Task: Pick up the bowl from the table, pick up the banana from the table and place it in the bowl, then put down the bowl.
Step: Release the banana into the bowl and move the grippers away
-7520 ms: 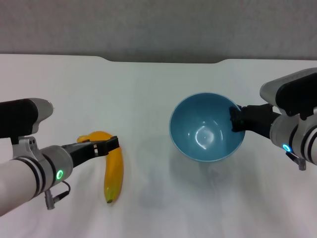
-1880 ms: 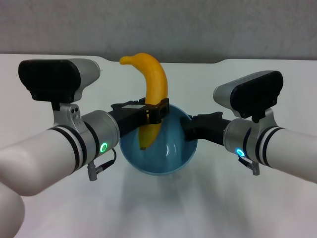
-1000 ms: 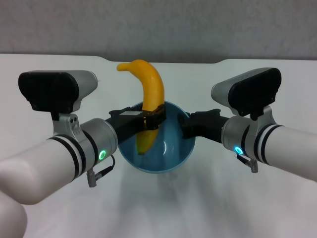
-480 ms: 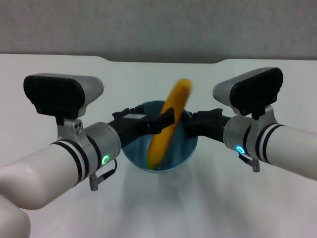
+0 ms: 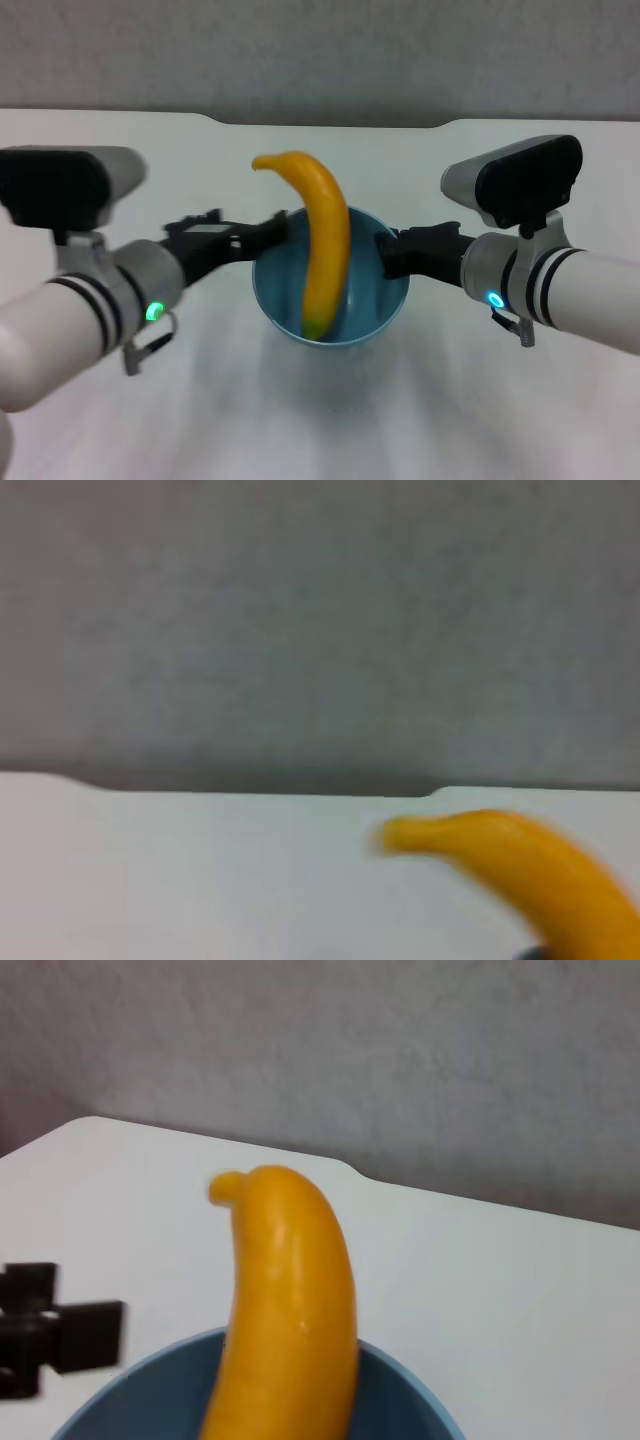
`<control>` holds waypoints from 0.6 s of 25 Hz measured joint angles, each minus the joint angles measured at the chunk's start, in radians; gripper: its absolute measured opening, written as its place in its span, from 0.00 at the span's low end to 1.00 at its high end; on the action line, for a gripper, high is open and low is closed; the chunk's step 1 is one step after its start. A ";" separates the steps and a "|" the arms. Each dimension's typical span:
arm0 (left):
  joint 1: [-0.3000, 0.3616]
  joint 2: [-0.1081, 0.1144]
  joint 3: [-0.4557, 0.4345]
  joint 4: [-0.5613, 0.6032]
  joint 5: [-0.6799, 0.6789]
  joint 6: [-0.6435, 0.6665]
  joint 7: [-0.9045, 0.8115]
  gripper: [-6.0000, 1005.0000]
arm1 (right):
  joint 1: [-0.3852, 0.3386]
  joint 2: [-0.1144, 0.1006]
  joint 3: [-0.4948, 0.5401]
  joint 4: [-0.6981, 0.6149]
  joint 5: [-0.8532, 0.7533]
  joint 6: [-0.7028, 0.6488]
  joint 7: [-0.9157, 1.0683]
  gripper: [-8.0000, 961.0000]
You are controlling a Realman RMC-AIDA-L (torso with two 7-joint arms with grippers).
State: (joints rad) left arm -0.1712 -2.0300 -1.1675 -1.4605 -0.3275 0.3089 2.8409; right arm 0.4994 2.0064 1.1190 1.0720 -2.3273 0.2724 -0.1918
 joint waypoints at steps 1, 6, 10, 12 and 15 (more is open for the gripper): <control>0.005 0.000 -0.014 0.000 0.002 0.008 0.000 0.90 | 0.001 0.000 0.010 0.003 0.001 0.016 0.000 0.05; 0.021 0.001 -0.109 0.015 0.007 0.072 0.000 0.90 | 0.030 0.000 0.077 0.000 0.011 0.114 0.000 0.05; 0.029 0.001 -0.143 0.043 0.008 0.081 0.000 0.90 | 0.065 0.000 0.104 -0.022 0.063 0.162 -0.002 0.05; 0.036 0.001 -0.157 0.050 0.008 0.082 0.000 0.90 | 0.090 0.000 0.114 -0.050 0.087 0.184 -0.011 0.05; 0.043 0.001 -0.168 0.054 0.008 0.082 0.000 0.90 | 0.137 0.000 0.133 -0.115 0.153 0.221 -0.050 0.05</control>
State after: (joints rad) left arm -0.1280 -2.0294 -1.3351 -1.4065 -0.3190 0.3912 2.8410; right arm 0.6360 2.0067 1.2518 0.9574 -2.1741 0.4936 -0.2420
